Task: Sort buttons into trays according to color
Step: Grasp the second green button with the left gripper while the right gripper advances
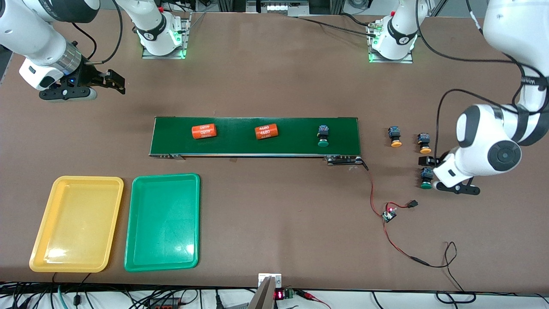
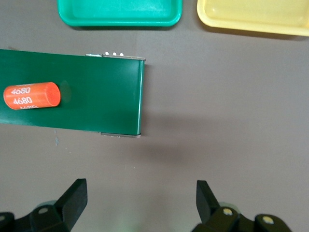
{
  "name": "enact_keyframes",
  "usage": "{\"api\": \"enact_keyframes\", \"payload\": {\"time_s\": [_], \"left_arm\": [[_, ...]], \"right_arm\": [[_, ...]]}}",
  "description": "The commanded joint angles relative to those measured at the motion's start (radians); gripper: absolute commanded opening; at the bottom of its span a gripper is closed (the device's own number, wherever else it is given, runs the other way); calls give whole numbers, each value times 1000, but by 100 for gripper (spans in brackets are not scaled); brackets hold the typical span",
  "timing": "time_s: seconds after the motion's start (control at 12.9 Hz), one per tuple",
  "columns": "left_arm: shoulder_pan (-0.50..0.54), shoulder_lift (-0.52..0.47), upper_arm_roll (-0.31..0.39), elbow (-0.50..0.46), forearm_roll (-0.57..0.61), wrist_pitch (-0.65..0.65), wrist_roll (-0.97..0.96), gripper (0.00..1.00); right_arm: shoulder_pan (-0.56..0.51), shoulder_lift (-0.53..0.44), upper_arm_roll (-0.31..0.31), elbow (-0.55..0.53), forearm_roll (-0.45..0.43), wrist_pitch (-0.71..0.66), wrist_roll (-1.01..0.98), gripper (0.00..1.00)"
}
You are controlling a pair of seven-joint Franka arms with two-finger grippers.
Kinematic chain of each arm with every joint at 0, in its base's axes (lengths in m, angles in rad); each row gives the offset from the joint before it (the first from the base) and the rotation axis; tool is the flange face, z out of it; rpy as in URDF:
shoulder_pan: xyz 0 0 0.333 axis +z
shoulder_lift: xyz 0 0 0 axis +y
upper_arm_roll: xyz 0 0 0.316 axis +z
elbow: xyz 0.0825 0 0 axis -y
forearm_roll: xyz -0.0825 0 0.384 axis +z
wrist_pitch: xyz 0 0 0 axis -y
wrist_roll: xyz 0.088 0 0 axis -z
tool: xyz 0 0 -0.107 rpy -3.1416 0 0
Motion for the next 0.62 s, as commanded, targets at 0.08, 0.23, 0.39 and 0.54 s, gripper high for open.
{"api": "enact_keyframes", "payload": {"time_s": [0.08, 0.23, 0.39, 0.54], "left_arm": [[44, 135, 5, 15, 5, 219, 167, 100], [42, 166, 14, 9, 5, 320, 163, 100], [44, 160, 14, 5, 5, 317, 165, 96], [45, 161, 13, 0, -1, 306, 165, 90]], "right_arm": [[21, -9, -4, -18, 17, 30, 11, 100], [24, -9, -4, -17, 39, 30, 13, 100], [26, 13, -4, -15, 44, 47, 13, 100], [54, 17, -4, -15, 46, 62, 42, 100]]}}
